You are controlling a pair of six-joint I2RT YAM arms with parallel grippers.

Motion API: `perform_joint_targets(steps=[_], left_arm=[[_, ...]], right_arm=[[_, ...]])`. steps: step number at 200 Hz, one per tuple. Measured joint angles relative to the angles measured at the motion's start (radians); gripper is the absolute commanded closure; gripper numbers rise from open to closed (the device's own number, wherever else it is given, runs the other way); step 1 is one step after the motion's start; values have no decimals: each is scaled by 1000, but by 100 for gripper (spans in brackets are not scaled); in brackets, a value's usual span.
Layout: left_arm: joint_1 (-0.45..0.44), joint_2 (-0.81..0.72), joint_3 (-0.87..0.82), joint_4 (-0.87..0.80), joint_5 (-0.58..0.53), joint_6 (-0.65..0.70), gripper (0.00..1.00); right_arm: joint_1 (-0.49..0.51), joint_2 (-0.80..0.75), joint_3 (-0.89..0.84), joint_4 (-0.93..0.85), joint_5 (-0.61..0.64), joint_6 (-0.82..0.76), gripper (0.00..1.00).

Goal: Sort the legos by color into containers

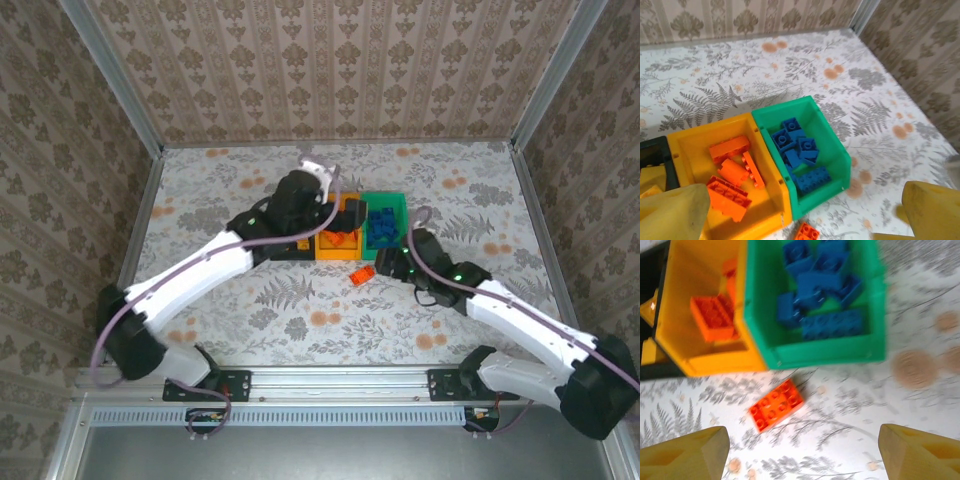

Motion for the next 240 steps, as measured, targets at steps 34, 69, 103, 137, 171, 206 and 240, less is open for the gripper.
perform_joint_targets(steps=[34,69,103,137,171,206,240], left_arm=[[-28,-245,-251,17,-63,0,0],[-30,-447,-465,-7,-117,-23,0],[-30,-575,-551,-11,-137,-52,0],[-30,-598,-573,-13,-148,-68,0],[-30,-598,-586,-16,-153,-79,0],[-30,-598,-594,-24,-159,-83,0],[-30,-598,-605,-32,-168,-94,0]], right_arm=[[119,200,23,62,56,70,20],[176,402,128,81,135,140,19],[179,492,173,85,185,201,19],[179,578,237,59,215,250,20],[179,642,248,22,218,276,26],[171,650,232,27,214,288,44],[142,596,146,80,192,275,59]])
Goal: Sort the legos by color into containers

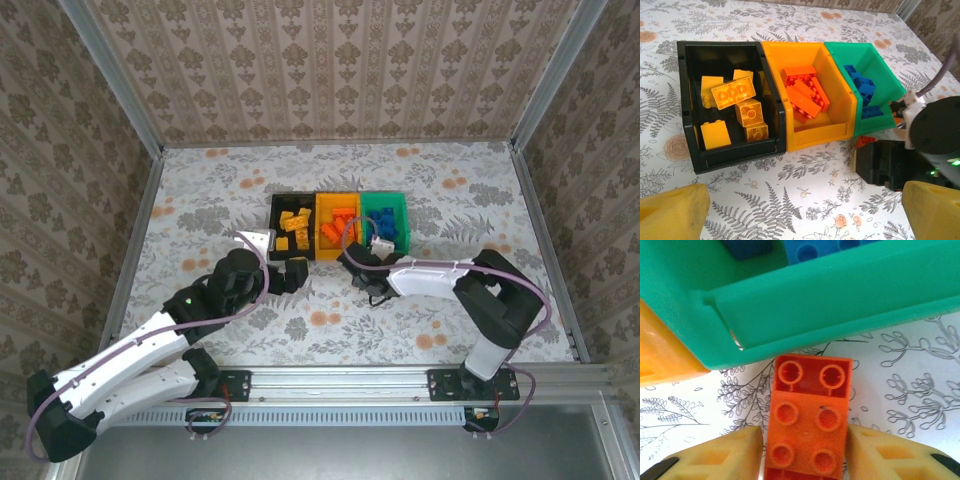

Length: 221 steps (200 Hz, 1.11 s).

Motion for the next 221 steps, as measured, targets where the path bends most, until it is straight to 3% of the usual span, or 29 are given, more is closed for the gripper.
perform_joint_targets(steps=[55,100,129,160,221], left_arm=[[0,9,-42,-20,-18,-32,0],[0,4,-84,-32,-49,-68,0],[0,-10,-115,-61,-61,-94,0],[0,-41,-132,-98,-72,-124,0],[0,-127,-134,-162,-100,-172,0]], right_arm=[[-59,-102,-101,45,-48,-81,73],[-83,-313,-146,-24,-131,-240,75],[-93,-421,-66,-76,-203,-346,74],[-99,-312,150,-91,-247,-424,73],[-162,105,510,-106,-248,-478,71]])
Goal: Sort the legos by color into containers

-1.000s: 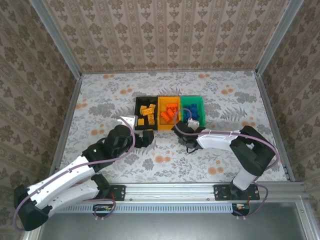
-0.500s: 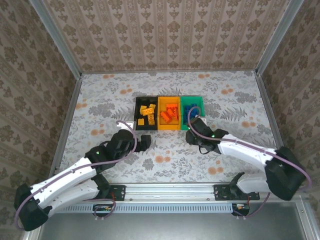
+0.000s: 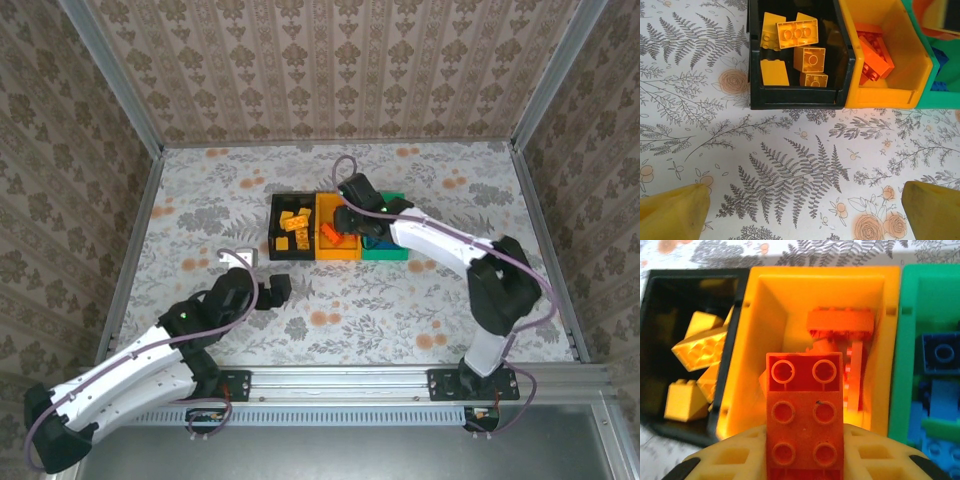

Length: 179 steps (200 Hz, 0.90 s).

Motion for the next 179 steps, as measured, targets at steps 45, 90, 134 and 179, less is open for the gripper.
perform_joint_targets(steps=[45,90,134,179], left_arm=[[0,-7,0,-36,-8,-16,0],[0,-4,6,-45,-43,-2,0],[17,47,33,44,-185,84,0],[310,219,32,280,-214,194,0]], right_arm=[[-25,108,110,-44,11,-12,28],[-24,-53,34,-2,29,-16,18],[-24,-506,-279,119,103,-9,0],[-24,-762,-560,158,248,21,0]])
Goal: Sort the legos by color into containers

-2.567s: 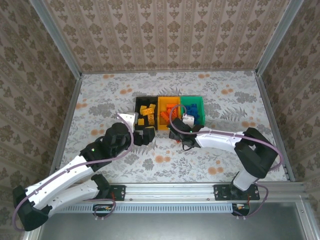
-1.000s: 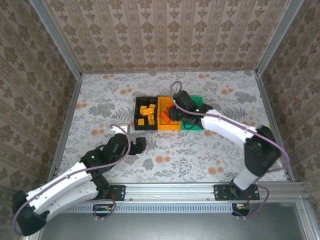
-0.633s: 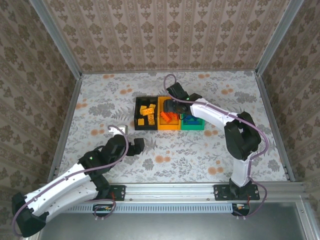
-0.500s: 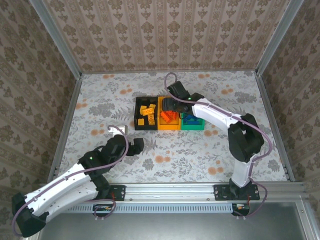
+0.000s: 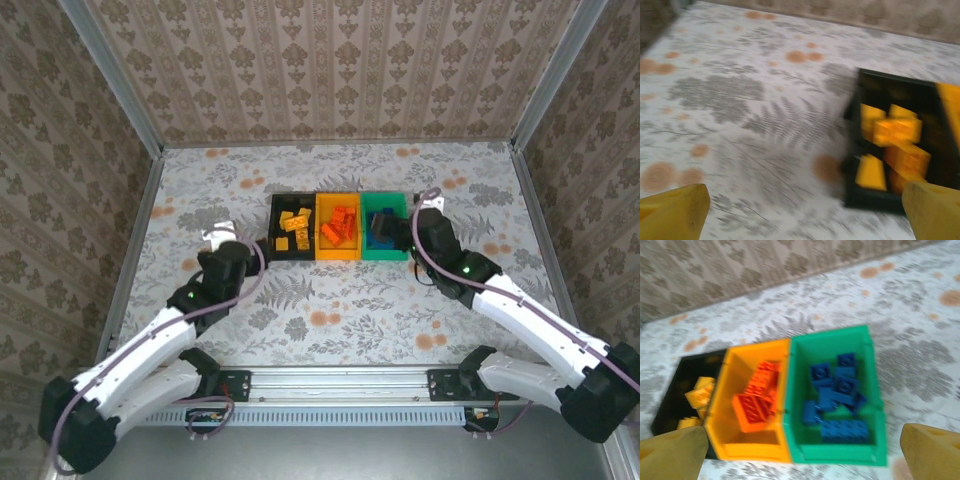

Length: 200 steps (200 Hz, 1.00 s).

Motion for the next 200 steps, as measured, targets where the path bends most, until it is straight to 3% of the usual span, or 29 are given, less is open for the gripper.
perform_joint_targets(steps=[52,92,147,200], left_arm=[[259,240,34,160,-53,244,0],[444,363,31,327,-39,332,0],[516,552,-99,689,65,435,0],[537,636,-133,944,280,522,0]], right_arm=[[-51,-76,-74,-36,74,-2,0],[-129,-104,-134,-32,86,-3,0],[-237,-115,-214,82,108,-109,0],[-455,-72,-402,467,92,-338,0]])
